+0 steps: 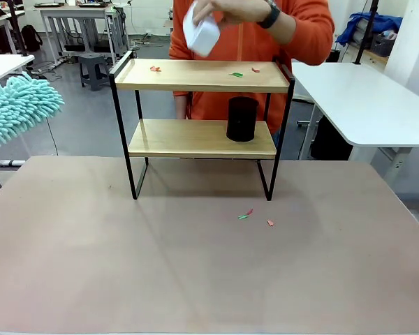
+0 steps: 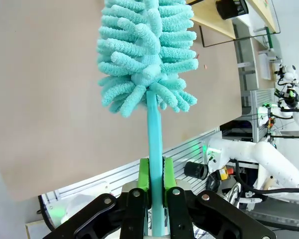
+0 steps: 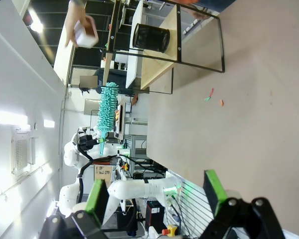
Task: Clean the shelf.
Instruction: Clean the remaining tier of the Shelf with the Duster once objects are removed.
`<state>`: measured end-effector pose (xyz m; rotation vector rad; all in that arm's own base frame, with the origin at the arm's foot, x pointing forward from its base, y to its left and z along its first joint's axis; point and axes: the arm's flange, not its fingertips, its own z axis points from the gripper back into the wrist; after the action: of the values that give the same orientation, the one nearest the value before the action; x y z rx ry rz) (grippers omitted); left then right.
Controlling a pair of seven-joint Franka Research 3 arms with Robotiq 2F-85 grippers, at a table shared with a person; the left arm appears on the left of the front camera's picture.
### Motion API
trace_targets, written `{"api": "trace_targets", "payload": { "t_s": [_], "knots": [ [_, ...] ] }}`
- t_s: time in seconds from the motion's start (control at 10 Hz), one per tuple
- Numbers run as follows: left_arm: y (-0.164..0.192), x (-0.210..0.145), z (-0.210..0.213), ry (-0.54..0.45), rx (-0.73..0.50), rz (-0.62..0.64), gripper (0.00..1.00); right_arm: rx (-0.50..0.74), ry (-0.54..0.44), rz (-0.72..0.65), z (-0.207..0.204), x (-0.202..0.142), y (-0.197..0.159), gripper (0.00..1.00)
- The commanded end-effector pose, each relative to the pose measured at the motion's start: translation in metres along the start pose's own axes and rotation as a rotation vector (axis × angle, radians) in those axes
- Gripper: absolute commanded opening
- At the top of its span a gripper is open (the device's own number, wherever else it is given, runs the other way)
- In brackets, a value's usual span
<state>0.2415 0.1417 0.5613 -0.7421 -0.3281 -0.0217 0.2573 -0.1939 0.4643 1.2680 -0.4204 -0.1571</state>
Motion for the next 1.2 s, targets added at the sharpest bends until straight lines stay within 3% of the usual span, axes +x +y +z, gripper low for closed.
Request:
{"api": "trace_targets", "payload": {
  "t_s": [0.0,0.4,0.6,0.7,0.8,0.9,1.1],
  "knots": [
    [-0.023,0.006,0.003,-0.016,-0.011,-0.002,0.12,0.004,0.002,0.027,0.000,0.001,0.001,1.00],
    [-0.164,0.069,0.026,-0.218,0.017,0.165,0.12,0.004,0.002,0.027,0.000,0.001,0.001,1.00],
    [-0.224,0.092,-0.012,-0.104,0.015,0.141,0.12,0.004,0.002,0.027,0.000,0.001,0.001,1.00],
    [-0.245,0.098,-0.038,-0.102,0.021,0.150,0.12,0.004,0.002,0.027,0.000,0.001,0.001,1.00],
    [-0.250,0.104,-0.051,-0.073,-0.021,0.150,0.12,0.004,0.002,0.027,0.000,0.001,0.001,1.00],
    [-0.240,0.086,-0.019,-0.119,0.020,0.131,0.12,0.004,0.002,0.027,0.000,0.001,0.001,1.00],
    [-0.240,0.086,-0.019,-0.119,0.020,0.131,0.12,0.004,0.002,0.027,0.000,0.001,0.001,1.00]
  ]
}}
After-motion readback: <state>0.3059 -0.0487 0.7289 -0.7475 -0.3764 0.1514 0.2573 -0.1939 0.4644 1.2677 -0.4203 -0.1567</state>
